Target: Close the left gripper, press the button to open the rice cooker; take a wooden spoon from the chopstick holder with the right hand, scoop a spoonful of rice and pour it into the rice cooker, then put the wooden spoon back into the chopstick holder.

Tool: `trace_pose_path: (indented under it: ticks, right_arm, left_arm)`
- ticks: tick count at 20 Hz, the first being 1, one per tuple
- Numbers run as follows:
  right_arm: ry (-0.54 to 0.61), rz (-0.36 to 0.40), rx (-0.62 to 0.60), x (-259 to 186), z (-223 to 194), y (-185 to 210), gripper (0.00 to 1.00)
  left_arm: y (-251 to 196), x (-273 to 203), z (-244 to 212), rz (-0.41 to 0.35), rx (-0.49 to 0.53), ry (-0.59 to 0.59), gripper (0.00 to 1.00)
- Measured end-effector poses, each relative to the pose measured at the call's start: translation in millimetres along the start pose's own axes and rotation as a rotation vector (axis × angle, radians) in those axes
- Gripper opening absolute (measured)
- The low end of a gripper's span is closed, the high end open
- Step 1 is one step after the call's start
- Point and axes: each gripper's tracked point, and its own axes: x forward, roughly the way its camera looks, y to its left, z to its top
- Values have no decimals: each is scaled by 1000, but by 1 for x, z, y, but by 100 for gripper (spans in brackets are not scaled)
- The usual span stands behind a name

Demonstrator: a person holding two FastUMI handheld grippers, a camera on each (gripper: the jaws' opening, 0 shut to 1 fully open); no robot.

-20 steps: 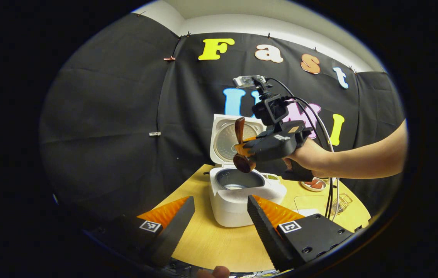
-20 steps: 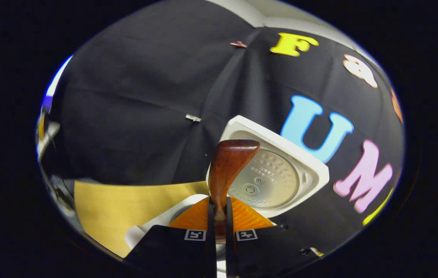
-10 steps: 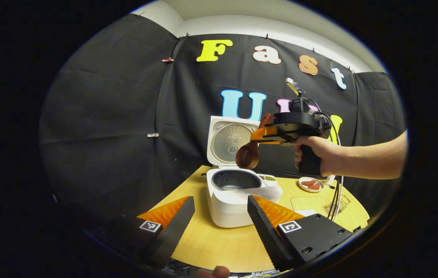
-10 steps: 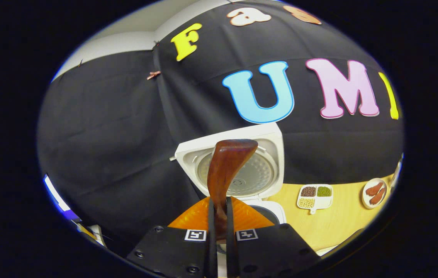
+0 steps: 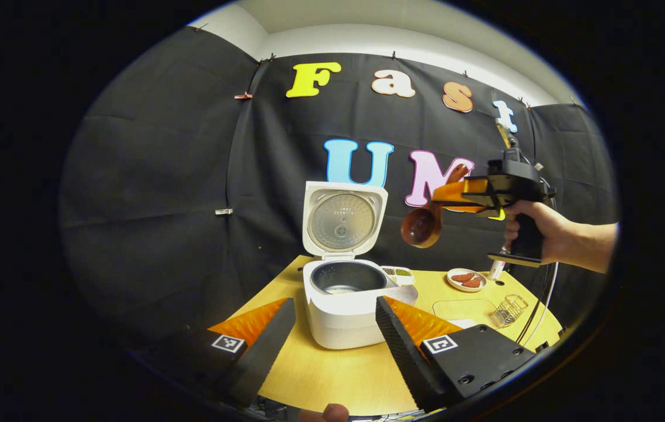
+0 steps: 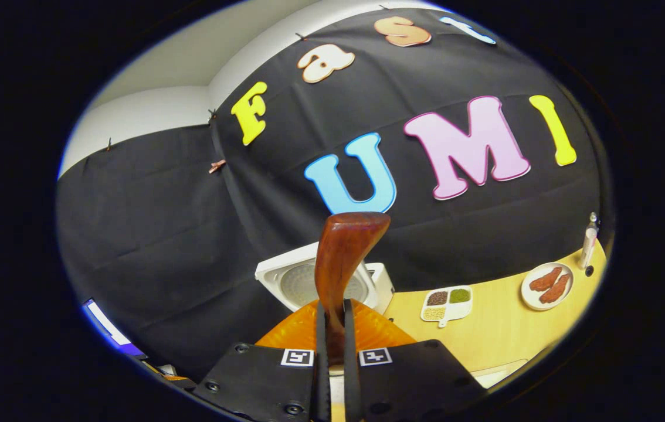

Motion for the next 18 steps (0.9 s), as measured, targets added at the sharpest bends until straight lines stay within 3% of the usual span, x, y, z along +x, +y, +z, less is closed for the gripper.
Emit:
trace_pose_path:
  ticks: [10, 18]
  right_arm:
    - [-47, -198, -39, -113, 38, -152, 13]
    - [32, -439, -30, -178, -8, -307, 13]
  left_arm:
    - [-46, 8, 8, -40, 31, -2, 95]
    - [-88, 12, 11, -42, 72, 7, 95]
